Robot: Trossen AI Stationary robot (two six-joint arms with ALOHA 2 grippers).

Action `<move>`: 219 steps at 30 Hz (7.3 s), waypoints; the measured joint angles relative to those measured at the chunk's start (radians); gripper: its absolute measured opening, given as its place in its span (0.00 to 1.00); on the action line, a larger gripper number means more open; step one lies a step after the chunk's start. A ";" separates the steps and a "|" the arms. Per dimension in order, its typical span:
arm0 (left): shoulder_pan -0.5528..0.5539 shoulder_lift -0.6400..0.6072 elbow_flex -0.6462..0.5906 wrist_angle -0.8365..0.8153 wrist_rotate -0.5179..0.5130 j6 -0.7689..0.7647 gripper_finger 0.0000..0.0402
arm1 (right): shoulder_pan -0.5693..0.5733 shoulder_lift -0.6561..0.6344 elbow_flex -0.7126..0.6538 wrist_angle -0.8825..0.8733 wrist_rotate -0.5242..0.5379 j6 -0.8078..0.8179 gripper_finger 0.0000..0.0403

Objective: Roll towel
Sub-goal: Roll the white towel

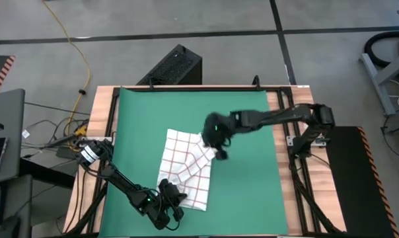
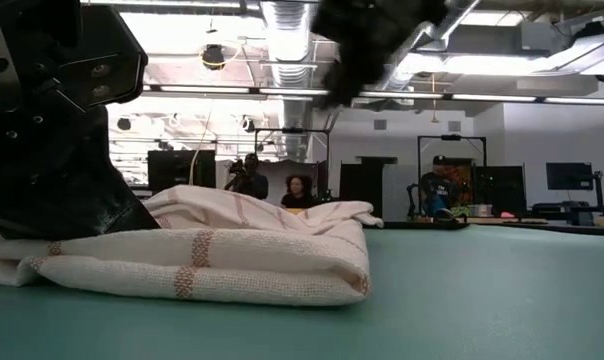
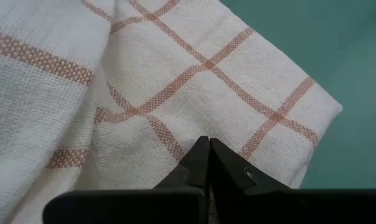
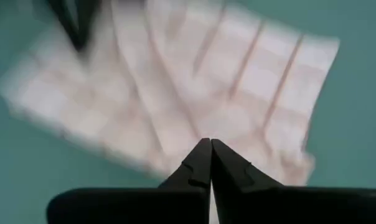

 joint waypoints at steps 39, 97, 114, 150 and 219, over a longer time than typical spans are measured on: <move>0.004 0.000 0.000 -0.004 -0.008 -0.005 0.00 | 0.145 0.263 -0.037 -0.058 0.530 -0.324 0.17; 0.005 -0.002 0.000 0.006 0.018 -0.026 0.00 | -0.022 0.391 0.186 0.424 0.290 -0.234 0.01; 0.008 -0.001 0.005 0.021 0.029 -0.028 0.00 | -0.050 0.510 0.347 0.393 0.275 -0.148 0.21; -0.002 -0.026 0.039 0.008 0.069 -0.016 0.00 | -0.126 0.444 0.465 0.162 0.106 -0.069 0.59; -0.204 -0.248 0.076 -0.522 0.131 -0.415 0.28 | 0.523 0.101 -0.336 0.782 0.402 0.645 0.25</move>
